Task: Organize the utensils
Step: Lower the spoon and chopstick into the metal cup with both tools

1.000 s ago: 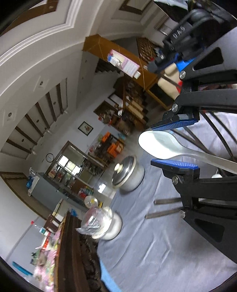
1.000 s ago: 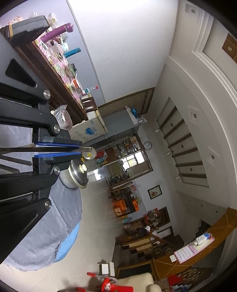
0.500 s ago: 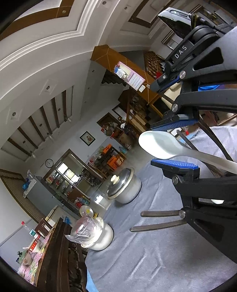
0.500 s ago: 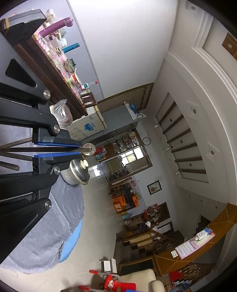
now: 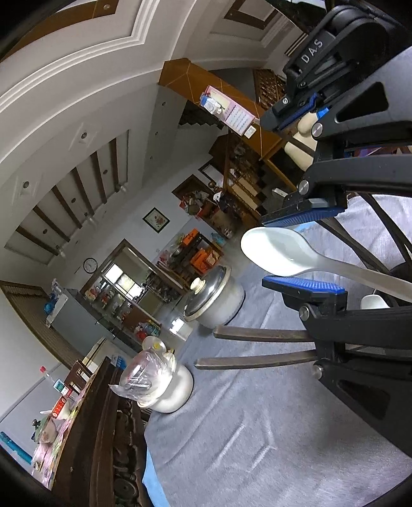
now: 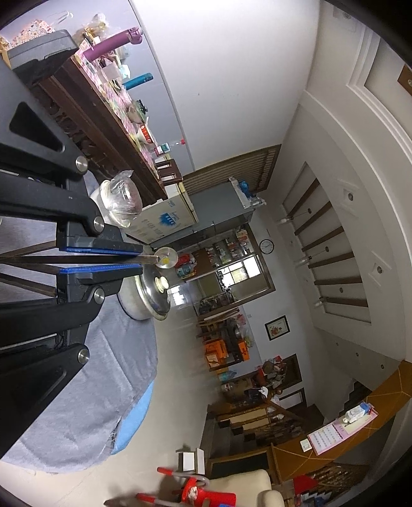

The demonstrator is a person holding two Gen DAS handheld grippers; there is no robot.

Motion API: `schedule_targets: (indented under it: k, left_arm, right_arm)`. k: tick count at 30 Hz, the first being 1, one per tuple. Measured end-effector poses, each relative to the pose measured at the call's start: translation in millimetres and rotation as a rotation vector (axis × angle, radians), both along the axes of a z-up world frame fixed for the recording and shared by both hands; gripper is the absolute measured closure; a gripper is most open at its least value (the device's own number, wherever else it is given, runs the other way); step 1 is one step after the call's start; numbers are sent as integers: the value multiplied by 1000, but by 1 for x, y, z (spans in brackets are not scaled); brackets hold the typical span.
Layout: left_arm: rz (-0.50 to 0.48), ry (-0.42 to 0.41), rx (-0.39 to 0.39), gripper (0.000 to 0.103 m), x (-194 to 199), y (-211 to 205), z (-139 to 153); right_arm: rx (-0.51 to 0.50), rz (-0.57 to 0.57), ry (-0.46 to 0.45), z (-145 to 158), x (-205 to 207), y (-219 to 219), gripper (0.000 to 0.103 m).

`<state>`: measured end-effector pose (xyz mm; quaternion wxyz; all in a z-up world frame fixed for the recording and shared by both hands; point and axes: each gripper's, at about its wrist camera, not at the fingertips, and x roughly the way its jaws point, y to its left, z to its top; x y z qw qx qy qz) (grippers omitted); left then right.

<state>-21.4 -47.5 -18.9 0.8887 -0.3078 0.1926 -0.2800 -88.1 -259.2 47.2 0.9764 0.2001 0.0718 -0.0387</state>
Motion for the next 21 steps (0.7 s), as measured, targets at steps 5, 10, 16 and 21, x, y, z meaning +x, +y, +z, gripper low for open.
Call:
schedule_targets:
  k: [5, 10, 16, 21]
  left_arm:
    - [5, 6, 13, 70, 0, -3, -5]
    - [5, 7, 26, 70, 0, -7, -9]
    - [12, 10, 31, 70, -1, -9, -11]
    - [5, 13, 45, 70, -2, -10, -15]
  right_arm:
    - [13, 7, 13, -2, -2, -3, 96]
    - [26, 19, 26, -5, -3, -3, 96]
    - [29, 29, 35, -6, -4, -2, 96]
    - [47, 31, 44, -7, -7, -5, 96]
